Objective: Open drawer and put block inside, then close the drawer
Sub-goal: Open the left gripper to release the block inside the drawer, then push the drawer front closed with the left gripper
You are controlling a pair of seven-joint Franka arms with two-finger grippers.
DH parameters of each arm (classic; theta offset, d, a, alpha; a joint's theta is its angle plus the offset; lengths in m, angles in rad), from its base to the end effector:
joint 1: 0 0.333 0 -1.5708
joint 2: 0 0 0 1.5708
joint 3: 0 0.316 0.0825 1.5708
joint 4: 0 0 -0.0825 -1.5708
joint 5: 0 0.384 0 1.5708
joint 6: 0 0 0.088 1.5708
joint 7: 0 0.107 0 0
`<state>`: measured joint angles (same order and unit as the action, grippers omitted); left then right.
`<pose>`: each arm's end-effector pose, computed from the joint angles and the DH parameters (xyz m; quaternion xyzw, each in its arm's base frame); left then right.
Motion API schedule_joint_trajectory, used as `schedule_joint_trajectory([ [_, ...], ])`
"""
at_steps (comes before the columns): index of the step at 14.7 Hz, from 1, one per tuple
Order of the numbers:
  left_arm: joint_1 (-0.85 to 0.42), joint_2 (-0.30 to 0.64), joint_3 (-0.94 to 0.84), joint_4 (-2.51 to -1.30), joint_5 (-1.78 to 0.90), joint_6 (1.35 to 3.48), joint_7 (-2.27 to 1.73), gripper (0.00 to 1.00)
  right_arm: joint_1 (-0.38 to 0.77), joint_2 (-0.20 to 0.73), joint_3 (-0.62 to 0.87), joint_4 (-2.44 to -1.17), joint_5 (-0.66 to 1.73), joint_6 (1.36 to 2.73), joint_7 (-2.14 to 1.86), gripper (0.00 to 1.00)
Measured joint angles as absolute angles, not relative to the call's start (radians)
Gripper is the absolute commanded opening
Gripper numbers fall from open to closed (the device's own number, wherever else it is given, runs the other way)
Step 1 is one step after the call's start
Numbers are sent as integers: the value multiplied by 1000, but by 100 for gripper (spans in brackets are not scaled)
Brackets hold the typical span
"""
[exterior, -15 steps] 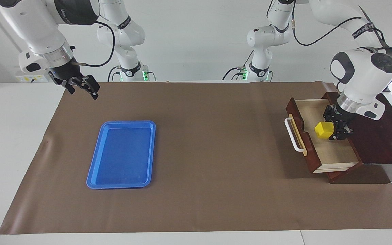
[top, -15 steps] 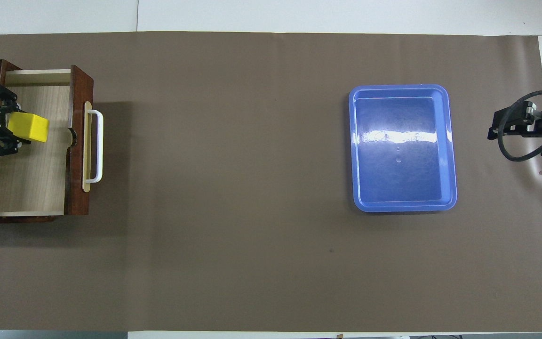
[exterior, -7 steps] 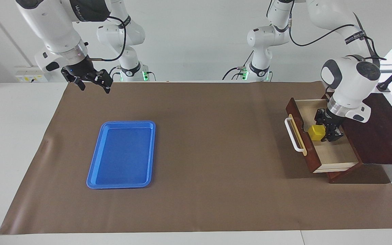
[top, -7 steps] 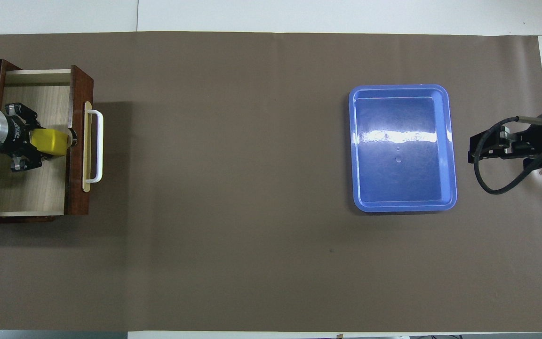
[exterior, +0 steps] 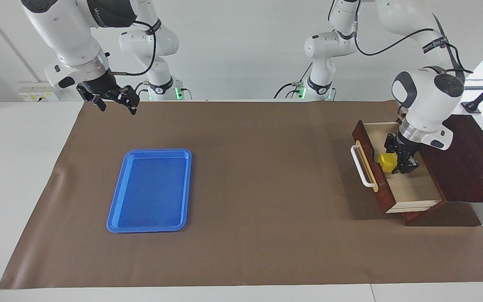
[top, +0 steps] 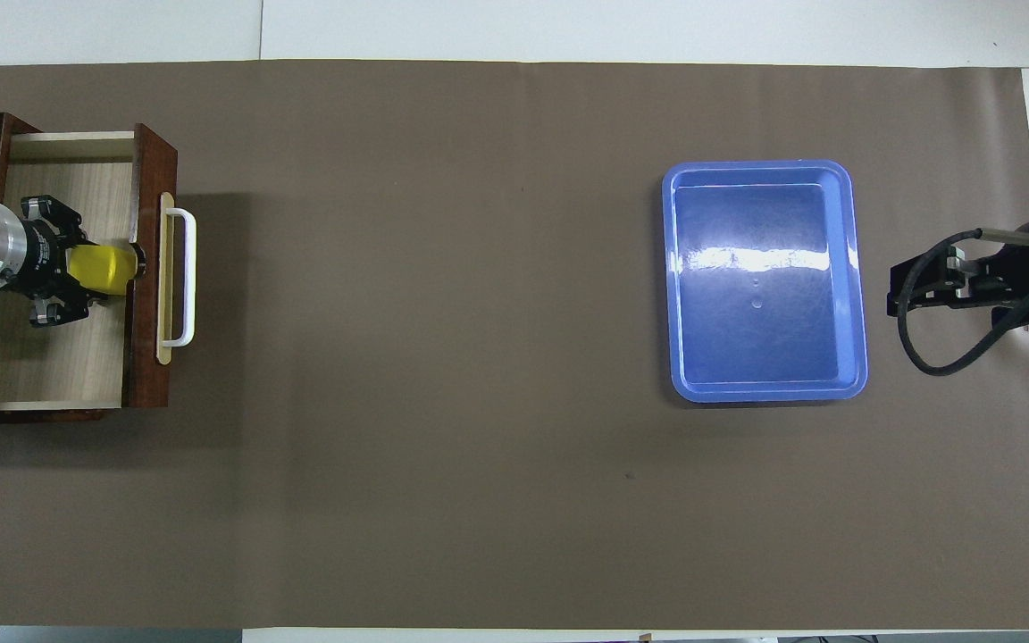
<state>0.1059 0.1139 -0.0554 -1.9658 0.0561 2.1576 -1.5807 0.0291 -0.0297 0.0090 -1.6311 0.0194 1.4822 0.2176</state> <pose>0.5886 0.0328 0.4228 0.6951 0.7175 0.0426 0.0120 0.5336 0.0226 0.6053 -0.9942 0.0892 0.0603 0.0019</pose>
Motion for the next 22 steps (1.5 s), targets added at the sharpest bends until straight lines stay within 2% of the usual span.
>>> schedule_joint_trajectory([
  [1, 106, 114, -55, -1968, 56, 2158, -1581, 0, 29, -31, 9, -1634, 19, 1485, 218, 100],
  [2, 106, 114, -55, -1969, 56, 2158, -1581, 27, 29, -31, 9, -1637, 19, 1488, 218, 100],
  [3, 106, 114, -55, -1970, 56, 2158, -1579, 89, 29, -32, 9, -1639, 19, 1489, 218, 100],
  [4, 105, 114, -55, -1970, 56, 2158, -1577, 100, 29, -32, 9, -1640, 19, 1489, 218, 100],
  [8, 95, 104, -55, -1955, 56, 2157, -1577, 100, 25, -33, 7, -1642, 19, 1490, 218, 100],
  [12, 84, 89, -56, -1829, 56, 2030, -1577, 100, 23, -33, 7, -1643, 19, 1490, 218, 100],
  [14, 32, 88, -59, -1782, 56, 1974, -1580, 100, 23, -33, 7, -1643, 19, 1490, 218, 100],
  [18, -88, 99, -62, -1787, 69, 1945, -1638, 100, 23, -34, 7, -1643, 19, 1490, 218, 100],
  [22, -94, 109, -50, -1848, 92, 1943, -1653, 100, 23, -34, 7, -1644, 19, 1490, 218, 100],
])
